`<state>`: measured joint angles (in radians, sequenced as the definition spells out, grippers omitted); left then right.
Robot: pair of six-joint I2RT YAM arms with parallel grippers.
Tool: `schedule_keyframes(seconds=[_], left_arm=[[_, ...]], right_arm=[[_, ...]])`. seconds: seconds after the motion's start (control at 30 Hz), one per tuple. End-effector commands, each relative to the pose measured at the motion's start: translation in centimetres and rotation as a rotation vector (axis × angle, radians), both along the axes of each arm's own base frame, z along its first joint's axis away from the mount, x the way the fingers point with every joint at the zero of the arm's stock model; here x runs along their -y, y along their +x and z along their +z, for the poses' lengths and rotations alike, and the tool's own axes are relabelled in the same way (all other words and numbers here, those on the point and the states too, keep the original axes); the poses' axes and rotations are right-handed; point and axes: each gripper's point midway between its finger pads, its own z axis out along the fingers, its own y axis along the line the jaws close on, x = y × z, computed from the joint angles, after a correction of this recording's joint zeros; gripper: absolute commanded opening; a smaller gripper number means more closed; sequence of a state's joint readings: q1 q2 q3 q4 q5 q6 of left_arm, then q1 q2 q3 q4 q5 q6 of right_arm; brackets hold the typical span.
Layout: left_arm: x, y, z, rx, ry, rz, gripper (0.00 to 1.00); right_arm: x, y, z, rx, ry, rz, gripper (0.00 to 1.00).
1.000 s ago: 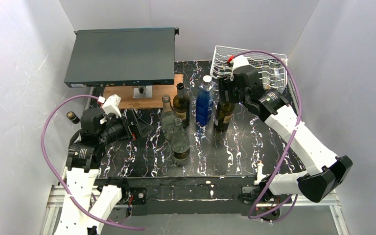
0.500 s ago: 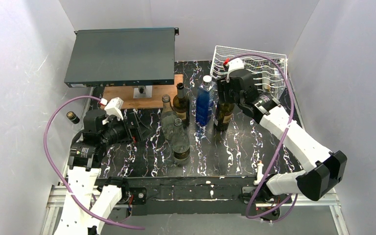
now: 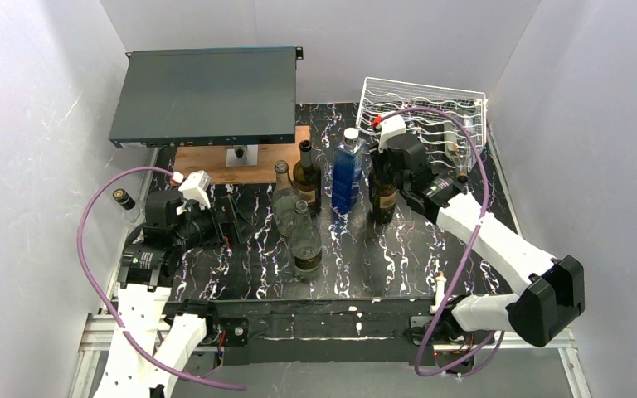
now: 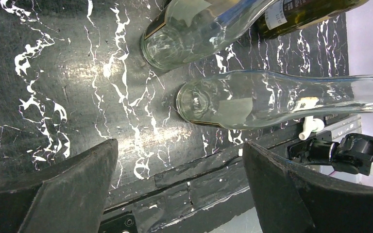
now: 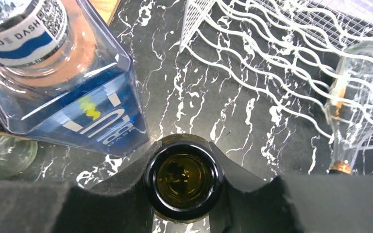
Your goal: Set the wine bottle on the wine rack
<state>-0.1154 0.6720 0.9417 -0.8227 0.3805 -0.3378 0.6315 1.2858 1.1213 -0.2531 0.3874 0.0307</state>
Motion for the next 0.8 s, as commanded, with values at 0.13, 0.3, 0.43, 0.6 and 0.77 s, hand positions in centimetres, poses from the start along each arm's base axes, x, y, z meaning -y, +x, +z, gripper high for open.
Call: schedule_keyframes(seconds=[0.13, 0.3, 0.43, 0.6, 0.77], left_arm=[[0.1, 0.1, 0.8, 0.014, 0.013, -0.022, 0.99], [0.5, 0.1, 0.5, -0.001, -0.001, -0.038, 0.99], [0.5, -0.3, 0.6, 0.017, -0.007, -0.039, 0.99], [0.2, -0.7, 0.6, 0.035, 0.005, -0.035, 0.99], [0.4, -0.8, 0.4, 0.043, 0.007, -0.046, 0.99]], right_arm=[[0.9, 1.0, 4.3, 0.230, -0.128, 0.105, 0.01], [-0.9, 1.6, 5.0, 0.398, -0.238, 0.343, 0.01], [-2.5, 0.0, 3.5, 0.526, -0.368, 0.589, 0.01], [-3.0, -3.5, -1.7, 0.566, -0.559, 0.864, 0.01], [-3.7, -8.7, -7.1, 0.498, -0.617, 1.114, 0.01]])
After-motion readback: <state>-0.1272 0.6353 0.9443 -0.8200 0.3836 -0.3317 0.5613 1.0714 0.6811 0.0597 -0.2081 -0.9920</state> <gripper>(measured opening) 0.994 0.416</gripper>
